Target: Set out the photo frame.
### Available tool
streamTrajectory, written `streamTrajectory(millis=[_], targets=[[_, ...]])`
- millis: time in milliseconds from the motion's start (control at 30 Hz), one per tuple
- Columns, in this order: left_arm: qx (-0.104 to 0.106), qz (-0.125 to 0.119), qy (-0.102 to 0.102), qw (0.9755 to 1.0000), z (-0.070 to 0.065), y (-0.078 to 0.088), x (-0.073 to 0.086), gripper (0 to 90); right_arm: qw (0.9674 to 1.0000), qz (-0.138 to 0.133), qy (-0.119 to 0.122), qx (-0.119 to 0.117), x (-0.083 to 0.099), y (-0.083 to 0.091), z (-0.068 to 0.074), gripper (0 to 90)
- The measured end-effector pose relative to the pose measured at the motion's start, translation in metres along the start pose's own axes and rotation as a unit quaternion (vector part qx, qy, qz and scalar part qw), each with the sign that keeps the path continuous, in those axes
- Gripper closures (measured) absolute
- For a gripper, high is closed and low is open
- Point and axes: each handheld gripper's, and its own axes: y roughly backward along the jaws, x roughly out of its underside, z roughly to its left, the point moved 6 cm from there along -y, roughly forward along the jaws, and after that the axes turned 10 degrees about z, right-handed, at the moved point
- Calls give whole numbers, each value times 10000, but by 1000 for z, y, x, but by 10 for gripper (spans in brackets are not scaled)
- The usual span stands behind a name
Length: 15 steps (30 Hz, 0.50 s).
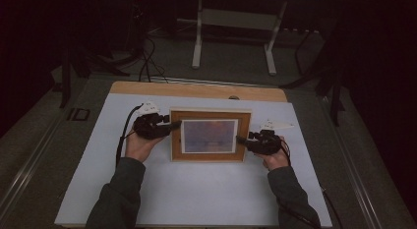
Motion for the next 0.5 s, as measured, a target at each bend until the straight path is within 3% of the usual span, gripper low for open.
streamTrajectory(millis=[500], targets=[[-69,-102,82,9999,0,8,-2,521,10000,-26,71,-47,0,1,2,498]])
